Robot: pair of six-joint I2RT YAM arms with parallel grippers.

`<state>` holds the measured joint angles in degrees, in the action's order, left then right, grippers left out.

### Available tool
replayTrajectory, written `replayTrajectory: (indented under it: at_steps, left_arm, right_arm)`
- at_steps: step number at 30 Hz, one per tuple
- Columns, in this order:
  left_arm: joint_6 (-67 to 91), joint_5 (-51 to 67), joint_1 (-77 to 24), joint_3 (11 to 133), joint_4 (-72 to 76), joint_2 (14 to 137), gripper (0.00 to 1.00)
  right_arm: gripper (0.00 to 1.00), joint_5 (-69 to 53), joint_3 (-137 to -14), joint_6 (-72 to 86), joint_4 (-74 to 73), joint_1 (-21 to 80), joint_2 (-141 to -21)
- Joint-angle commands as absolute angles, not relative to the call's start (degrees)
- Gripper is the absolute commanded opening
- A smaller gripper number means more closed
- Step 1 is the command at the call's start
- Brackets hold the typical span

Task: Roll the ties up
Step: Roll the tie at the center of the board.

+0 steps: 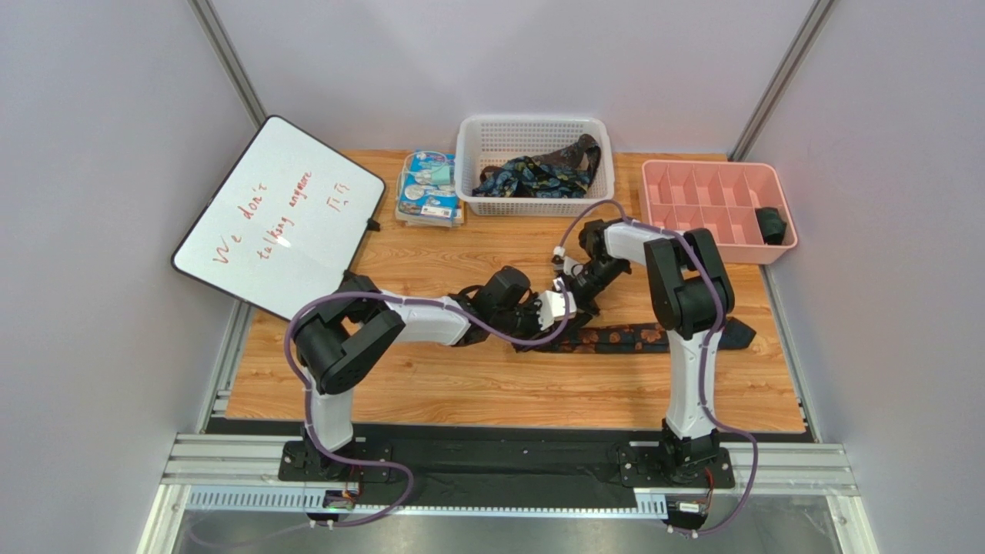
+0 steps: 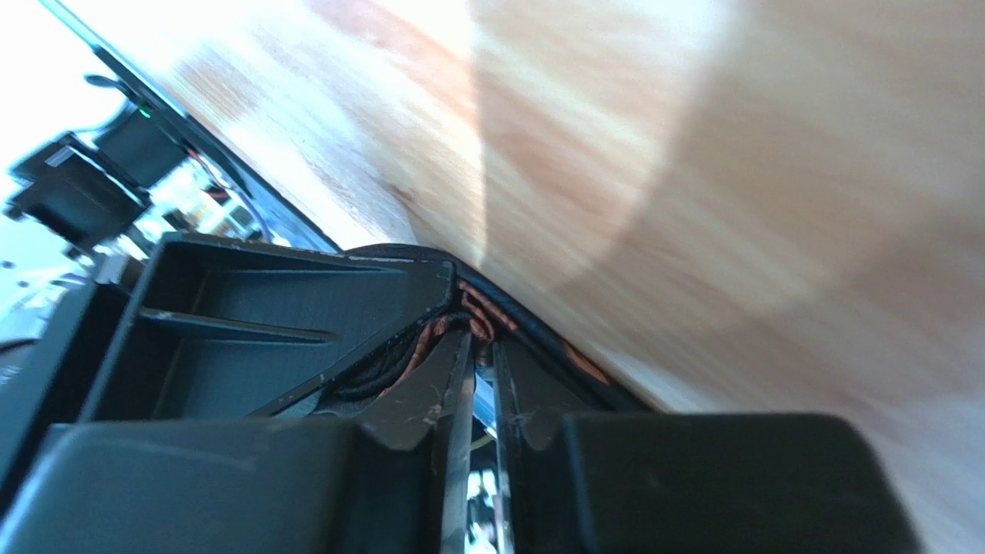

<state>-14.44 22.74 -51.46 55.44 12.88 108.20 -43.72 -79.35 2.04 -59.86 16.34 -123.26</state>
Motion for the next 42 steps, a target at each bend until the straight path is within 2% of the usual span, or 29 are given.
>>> replayTrajectory:
  at_steps: [1,9,13,16,23,29,32,33,34,42]
  left_arm:
    - [-20.0,20.1,-53.3,57.6,-7.3,114.1,0.17]
    - [-20.8,19.5,-53.3,59.1,-12.7,115.0,0.16]
    - [-21.2,19.4,-53.4,60.6,-14.7,115.7,0.17]
    - [-21.6,19.4,-53.5,61.7,-15.5,116.0,0.17]
    - [-21.6,19.6,-53.5,62.8,-15.8,116.3,0.23]
    - [-21.2,19.3,-53.5,62.9,-16.0,116.3,0.27]
    - [-20.7,19.3,-53.5,63.0,-16.1,116.3,0.29]
    - [-20.6,19.4,-53.4,62.9,-15.7,116.1,0.31]
    - [-20.4,19.5,-53.4,62.7,-15.6,115.7,0.33]
    - [-13.8,24.8,-52.0,59.9,-8.5,109.2,0.52]
  right_arm:
    - [0.24,-45.7,-82.2,-1.5,-60.4,11.9,-123.3]
    - [0.28,-52.4,-79.0,-6.5,-64.7,6.6,-118.7]
    - [0.38,-58.1,-76.2,-5.2,-62.9,6.7,-116.4]
    - [0.42,-60.0,-74.2,-4.1,-60.6,6.9,-114.6]
    - [0.41,-60.7,-72.7,-3.3,-57.9,10.6,-117.0]
    - [0.33,-60.7,-71.9,-3.3,-57.0,12.1,-119.3]
    - [0.15,-58.9,-71.4,-3.4,-57.0,12.2,-118.7]
    - [0.03,-58.0,-71.2,-3.8,-57.4,12.2,-118.7]
    - [0.00,-55.8,-70.8,-4.4,-57.8,12.1,-118.9]
    - [0.00,-44.4,-68.0,-4.7,-55.6,9.4,-120.1]
